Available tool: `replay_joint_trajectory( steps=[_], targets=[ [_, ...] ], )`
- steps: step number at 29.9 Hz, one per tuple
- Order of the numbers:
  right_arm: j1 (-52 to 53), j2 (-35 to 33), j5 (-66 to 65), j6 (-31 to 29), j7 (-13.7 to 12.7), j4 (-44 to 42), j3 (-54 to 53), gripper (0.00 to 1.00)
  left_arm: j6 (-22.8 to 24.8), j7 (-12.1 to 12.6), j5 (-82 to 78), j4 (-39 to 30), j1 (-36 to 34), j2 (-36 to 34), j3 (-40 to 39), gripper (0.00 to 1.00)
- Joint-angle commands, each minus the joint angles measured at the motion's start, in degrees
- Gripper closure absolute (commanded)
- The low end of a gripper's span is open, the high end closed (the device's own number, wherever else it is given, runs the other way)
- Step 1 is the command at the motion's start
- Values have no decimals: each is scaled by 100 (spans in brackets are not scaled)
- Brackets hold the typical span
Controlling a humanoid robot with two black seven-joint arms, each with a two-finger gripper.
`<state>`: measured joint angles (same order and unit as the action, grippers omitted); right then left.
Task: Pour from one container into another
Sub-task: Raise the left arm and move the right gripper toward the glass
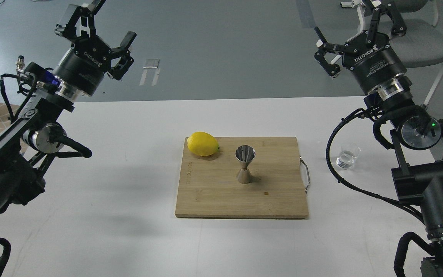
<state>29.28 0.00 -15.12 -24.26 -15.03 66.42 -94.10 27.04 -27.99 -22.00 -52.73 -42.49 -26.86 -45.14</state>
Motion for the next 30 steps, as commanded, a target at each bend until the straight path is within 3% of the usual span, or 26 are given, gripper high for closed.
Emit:
replay_joint_trajectory(
  steps=[1,30],
  targets=[
    [-27,0,0,0,0,-6,-3,0,82,-1,432,70,74,295,-47,2],
    [-634,0,18,9,-44,433,-30,0,29,-1,812,96,426,533,-56,2]
  ],
)
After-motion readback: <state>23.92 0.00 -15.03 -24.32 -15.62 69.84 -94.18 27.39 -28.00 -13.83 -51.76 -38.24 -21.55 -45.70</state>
